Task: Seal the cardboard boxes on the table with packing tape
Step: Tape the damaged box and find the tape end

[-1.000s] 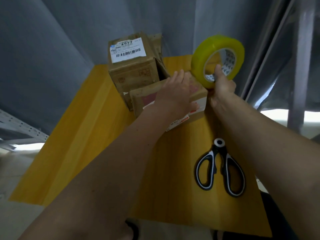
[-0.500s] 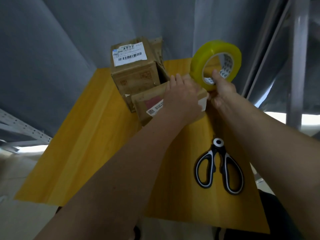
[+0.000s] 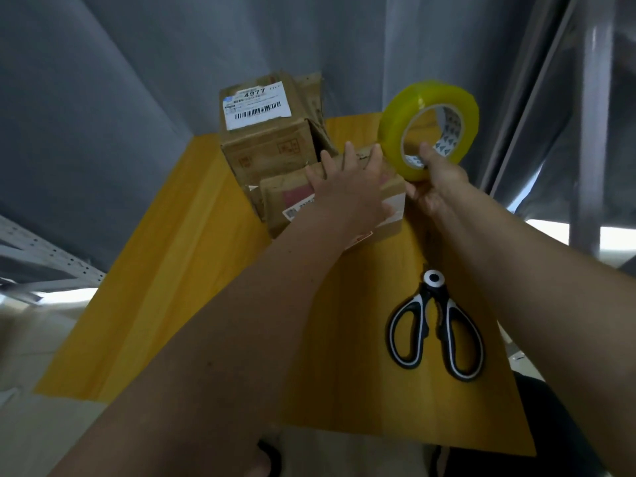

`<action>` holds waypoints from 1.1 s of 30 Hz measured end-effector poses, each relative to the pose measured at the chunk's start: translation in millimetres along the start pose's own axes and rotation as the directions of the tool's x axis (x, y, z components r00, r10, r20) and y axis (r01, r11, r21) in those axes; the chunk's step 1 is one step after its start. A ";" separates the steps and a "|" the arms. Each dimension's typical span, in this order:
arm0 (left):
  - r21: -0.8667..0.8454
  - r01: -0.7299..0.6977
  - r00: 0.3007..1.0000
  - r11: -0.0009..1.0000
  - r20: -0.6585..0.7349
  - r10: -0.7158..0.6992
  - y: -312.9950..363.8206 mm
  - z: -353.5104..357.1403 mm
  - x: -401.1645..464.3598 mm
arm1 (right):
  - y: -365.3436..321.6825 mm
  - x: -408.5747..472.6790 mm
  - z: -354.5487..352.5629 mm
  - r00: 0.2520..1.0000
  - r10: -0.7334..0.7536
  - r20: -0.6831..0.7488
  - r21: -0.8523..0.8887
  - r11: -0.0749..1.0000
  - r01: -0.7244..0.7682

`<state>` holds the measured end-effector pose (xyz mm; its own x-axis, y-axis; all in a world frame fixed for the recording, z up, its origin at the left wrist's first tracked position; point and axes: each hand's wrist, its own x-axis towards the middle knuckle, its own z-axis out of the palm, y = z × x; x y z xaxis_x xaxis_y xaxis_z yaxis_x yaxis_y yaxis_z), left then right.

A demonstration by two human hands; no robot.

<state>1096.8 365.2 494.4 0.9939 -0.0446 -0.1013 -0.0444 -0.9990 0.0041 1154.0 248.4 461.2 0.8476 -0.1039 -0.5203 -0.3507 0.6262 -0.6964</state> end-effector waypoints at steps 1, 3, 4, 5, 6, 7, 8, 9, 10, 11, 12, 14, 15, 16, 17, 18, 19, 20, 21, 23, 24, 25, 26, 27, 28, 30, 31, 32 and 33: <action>-0.010 0.000 1.000 1.000 -0.002 0.000 -0.8 0.5 0.1 | 0.5 -1.2 0.2 1.000 0.003 0.000 0.000 1.000 -0.003; -0.021 0.002 0.999 1.000 -0.032 -0.002 -2.9 2.8 -1.6 | 1.9 -4.5 0.2 1.000 0.012 -0.007 0.014 1.000 -0.012; -0.015 0.006 0.999 1.000 -0.051 -0.007 -4.0 3.6 -2.3 | 2.4 -7.0 0.4 1.000 0.019 -0.009 0.028 0.999 -0.019; -0.007 0.014 0.998 1.000 -0.064 -0.014 -5.3 3.3 -2.3 | 2.5 -10.2 0.8 1.000 0.024 -0.009 0.040 0.999 -0.024; -0.005 0.028 0.998 1.000 -0.062 -0.028 -6.3 2.5 -2.1 | 2.2 -13.7 1.1 1.000 0.023 -0.007 0.043 0.999 -0.022; -0.010 0.047 0.998 0.999 -0.047 -0.048 -8.3 0.7 -2.3 | 1.3 -17.2 1.3 1.000 0.018 -0.003 0.036 0.999 -0.018; -0.018 0.067 0.997 0.998 -0.028 -0.067 -11.0 -1.0 -3.4 | 0.5 -21.0 1.5 1.000 0.014 0.004 0.026 1.000 -0.014; -0.033 0.080 0.997 0.996 -0.018 -0.081 -14.2 -2.1 -5.2 | -0.8 -24.9 1.4 1.000 0.010 0.010 0.015 1.000 -0.010; -0.059 0.085 0.996 0.995 -0.025 -0.086 -17.8 -1.9 -8.2 | -2.0 -28.7 0.5 1.000 0.004 0.008 0.002 1.000 -0.004; -0.093 0.080 0.995 0.992 -0.048 -0.085 -20.7 -0.7 -12.6 | -3.0 -32.8 -1.0 1.000 -0.003 0.002 -0.013 1.000 0.003; -0.133 0.069 0.994 0.989 -0.074 -0.079 -23.5 0.3 -18.0 | -4.0 -37.3 -2.8 1.000 -0.011 -0.001 -0.032 0.999 0.011; -0.234 0.046 0.994 0.971 -0.083 -0.067 -27.2 -1.9 -28.0 | -3.1 -46.8 -5.0 1.000 -0.012 0.009 -0.063 0.998 0.013; -0.276 0.032 0.996 0.961 -0.071 -0.054 -27.9 -5.5 -31.7 | -1.5 -51.3 -4.8 1.000 -0.001 0.019 -0.069 0.998 0.002; -0.295 0.017 0.998 0.955 -0.060 -0.036 -28.3 -9.8 -34.7 | 0.6 -56.1 -3.6 0.999 0.015 0.041 -0.067 0.998 -0.012; -0.296 0.007 0.999 0.955 -0.047 -0.021 -28.9 -14.8 -36.8 | 2.5 -61.8 -1.0 0.997 0.030 0.075 -0.061 0.998 -0.026; -0.287 0.008 1.000 0.958 -0.025 -0.016 -29.5 -20.1 -38.8 | 3.7 -67.5 2.4 0.993 0.042 0.109 -0.058 0.998 -0.036; -0.277 0.019 1.000 0.961 0.006 -0.018 -30.7 -25.8 -40.9 | 4.0 -73.2 6.2 0.990 0.048 0.135 -0.063 0.997 -0.040; -0.278 0.025 0.999 0.960 0.032 -0.017 -32.7 -30.9 -43.4 | 3.0 -78.8 10.2 0.987 0.046 0.156 -0.073 0.997 -0.035; -0.308 0.020 0.999 0.951 0.037 -0.009 -35.2 -35.1 -46.4 | 1.1 -85.0 14.4 0.984 0.035 0.173 -0.081 0.997 -0.021; -0.461 -0.041 0.999 0.887 -0.047 0.022 -41.8 -42.4 -54.8 | -6.0 -101.3 24.6 0.980 -0.012 0.198 -0.085 0.996 0.030; -0.547 -0.095 0.991 0.832 -0.128 0.029 -44.7 -45.5 -60.6 | -10.5 -111.7 30.9 0.978 -0.056 0.200 -0.093 0.993 0.075; -0.614 -0.153 0.976 0.774 -0.218 0.020 -47.3 -47.3 -67.1 | -15.4 -122.2 37.8 0.975 -0.115 0.190 -0.113 0.984 0.138; -0.662 -0.212 0.952 0.719 -0.305 -0.001 -49.5 -46.8 -74.0 | -20.1 -132.7 44.9 0.967 -0.189 0.173 -0.140 0.967 0.214; -0.699 -0.259 0.927 0.667 -0.373 -0.030 -51.2 -44.2 -80.7 | -23.8 -142.0 52.1 0.949 -0.273 0.159 -0.179 0.937 0.300; -0.733 -0.286 0.909 0.617 -0.411 -0.067 -53.0 -40.5 -86.8 | -26.0 -150.1 59.2 0.919 -0.358 0.166 -0.235 0.890 0.390; -0.798 -0.258 0.910 0.544 -0.390 -0.141 -58.1 -33.2 -95.4 | -23.3 -164.3 72.6 0.839 -0.486 0.244 -0.363 0.757 0.544; -0.823 -0.214 0.923 0.527 -0.347 -0.167 -61.8 -31.0 -98.8 | -18.3 -169.7 78.5 0.805 -0.520 0.287 -0.408 0.694 0.594; -0.845 -0.174 0.936 0.506 -0.302 -0.182 -66.1 -29.9 -101.6 | -12.2 -173.6 83.9 0.783 -0.535 0.317 -0.438 0.650 0.621; -0.869 -0.163 0.944 0.466 -0.275 -0.182 -70.7 -29.3 -103.8 | -5.5 -175.1 88.9 0.773 -0.539 0.336 -0.456 0.625 0.634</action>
<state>999.8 440.4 533.7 0.9742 0.1399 0.1771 -0.0947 -0.4590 0.8834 1042.9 331.8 600.0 0.9775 -0.1583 0.1394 0.1368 -0.0272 -0.9902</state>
